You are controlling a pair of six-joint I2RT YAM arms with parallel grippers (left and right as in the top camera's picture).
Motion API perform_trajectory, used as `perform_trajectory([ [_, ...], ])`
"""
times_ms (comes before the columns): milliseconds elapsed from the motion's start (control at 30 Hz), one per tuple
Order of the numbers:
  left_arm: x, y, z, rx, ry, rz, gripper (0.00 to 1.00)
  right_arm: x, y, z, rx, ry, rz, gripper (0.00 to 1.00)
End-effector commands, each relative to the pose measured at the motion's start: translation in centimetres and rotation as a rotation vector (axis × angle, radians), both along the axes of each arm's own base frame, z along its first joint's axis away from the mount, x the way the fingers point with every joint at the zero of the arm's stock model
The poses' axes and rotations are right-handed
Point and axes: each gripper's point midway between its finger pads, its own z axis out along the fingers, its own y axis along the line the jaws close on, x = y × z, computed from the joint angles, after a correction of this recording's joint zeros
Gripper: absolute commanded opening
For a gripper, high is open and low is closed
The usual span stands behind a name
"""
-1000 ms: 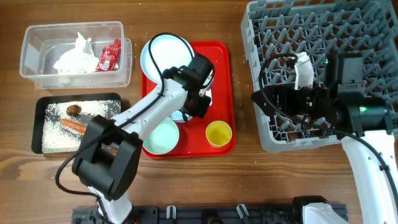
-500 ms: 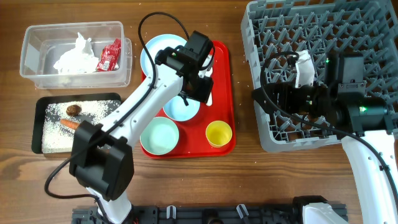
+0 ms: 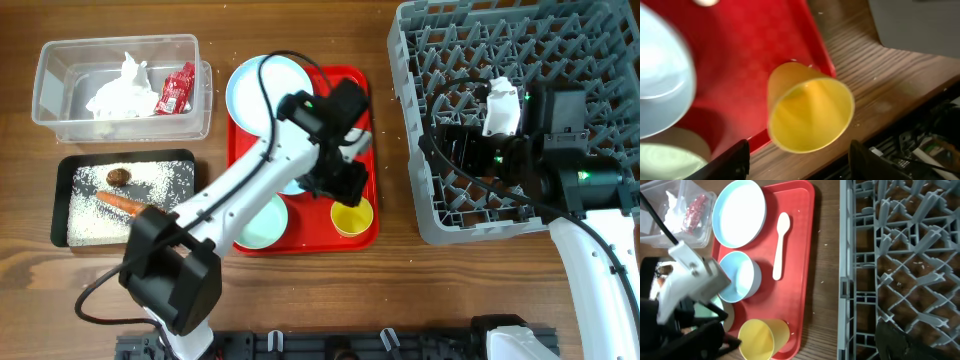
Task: Sort waste into correct bins and load items into the dishwasher rack
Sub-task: 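Grasp the yellow cup with left gripper and lift it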
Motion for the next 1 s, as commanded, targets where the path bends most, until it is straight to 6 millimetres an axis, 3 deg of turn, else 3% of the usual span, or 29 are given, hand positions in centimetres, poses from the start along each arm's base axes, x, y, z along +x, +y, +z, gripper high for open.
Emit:
perform_trajectory([
  [0, -1.4, -0.4, -1.0, 0.045, -0.023, -0.037, 0.63, 0.3, -0.3, 0.4, -0.013, -0.011, -0.019, 1.0],
  [100, -0.9, 1.5, -2.6, 0.161, -0.064, 0.039, 0.62, 0.3, -0.5, 0.4, -0.024, -0.012, -0.028, 1.0],
  [400, -1.2, 1.9, -5.9, 0.163, -0.067, 0.059, 0.51, 0.4, -0.5, 0.4, -0.027, -0.013, -0.029, 1.0],
  [500, -1.2, 1.8, -6.0, 0.162, -0.063, 0.084, 0.39, 0.4, -0.5, 0.4, -0.027, -0.013, -0.029, 1.0],
  [600, -1.0, 1.7, -6.0, 0.157, -0.067, 0.107, 0.33, 0.4, -0.5, 0.4, -0.027, -0.012, -0.03, 1.0],
  [633, -1.0, 1.7, -6.0, 0.156, -0.066, 0.112, 0.25, 0.4, -0.5, 0.4, -0.027, -0.012, -0.03, 1.0],
  [667, -1.0, 1.6, -6.0, 0.156, -0.06, 0.136, 0.1, 0.4, -0.5, 0.4, -0.027, -0.012, -0.03, 1.0],
  [733, -1.1, 1.5, -5.9, 0.143, -0.04, 0.165, 0.04, 0.4, -0.5, 0.4, -0.026, -0.012, -0.03, 1.0],
  [867, -0.7, 1.3, -3.1, 0.021, 0.063, 0.221, 0.04, 0.6, -0.5, 0.6, 0.005, -0.004, -0.071, 1.0],
  [933, 1.3, 1.5, 1.1, -0.205, 0.111, 0.267, 0.04, 0.7, 0.6, 1.2, 0.061, -0.021, -0.028, 1.0],
  [967, 2.6, 2.6, 3.1, -0.309, 0.124, 0.322, 0.04, 0.7, 1.0, 1.5, 0.081, -0.028, -0.011, 1.0],
])
